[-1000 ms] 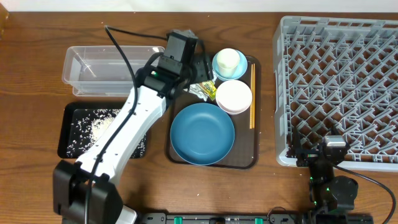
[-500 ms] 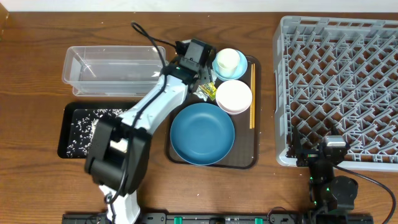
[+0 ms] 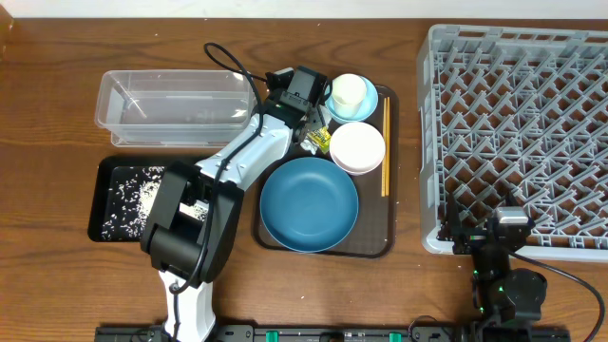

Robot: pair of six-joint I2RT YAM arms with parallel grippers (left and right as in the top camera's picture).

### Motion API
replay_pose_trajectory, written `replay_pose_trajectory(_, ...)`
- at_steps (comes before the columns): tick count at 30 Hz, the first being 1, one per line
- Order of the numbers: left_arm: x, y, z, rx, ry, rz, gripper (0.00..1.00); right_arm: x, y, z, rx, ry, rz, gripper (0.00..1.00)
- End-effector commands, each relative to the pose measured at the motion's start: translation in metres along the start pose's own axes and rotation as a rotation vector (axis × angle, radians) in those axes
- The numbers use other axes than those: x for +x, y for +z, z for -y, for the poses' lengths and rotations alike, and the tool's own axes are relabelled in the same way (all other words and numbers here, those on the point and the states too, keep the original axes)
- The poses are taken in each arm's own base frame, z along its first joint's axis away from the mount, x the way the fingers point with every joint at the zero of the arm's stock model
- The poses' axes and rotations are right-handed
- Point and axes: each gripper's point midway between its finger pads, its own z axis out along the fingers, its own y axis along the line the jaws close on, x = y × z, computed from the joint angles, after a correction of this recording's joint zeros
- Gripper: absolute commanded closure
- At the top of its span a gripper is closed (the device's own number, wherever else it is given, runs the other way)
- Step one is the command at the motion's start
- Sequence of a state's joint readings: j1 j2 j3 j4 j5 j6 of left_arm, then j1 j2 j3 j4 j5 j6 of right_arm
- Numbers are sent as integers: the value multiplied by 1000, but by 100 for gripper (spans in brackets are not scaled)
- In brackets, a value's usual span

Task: Sort waste into correct bins and load items into the dishwasher rack
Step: 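Grasp the tissue and snack wrapper with the left gripper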

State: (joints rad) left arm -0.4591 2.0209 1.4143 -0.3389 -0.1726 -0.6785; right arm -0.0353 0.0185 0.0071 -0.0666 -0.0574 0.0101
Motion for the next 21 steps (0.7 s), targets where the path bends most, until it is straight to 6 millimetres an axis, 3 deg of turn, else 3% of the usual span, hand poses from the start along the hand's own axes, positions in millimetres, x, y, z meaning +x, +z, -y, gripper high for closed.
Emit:
replay_pose_trajectory(1,-1,8,-4,-28,-79,10,30,2,0,1,2,-10,-5,1)
replay_pose_trajectory(7,8,19,-8,-45,-97,-11,31,2,0,1,2,-10,-5,1)
replay_pose_trajectory(15,6,18,-5,-35,-99,-6,49,2,0,1,2,-10,-5,1)
replay_pose_trajectory(21,-3,4,1,-5,-107,12,58,2,0,1,2,-10,-5,1)
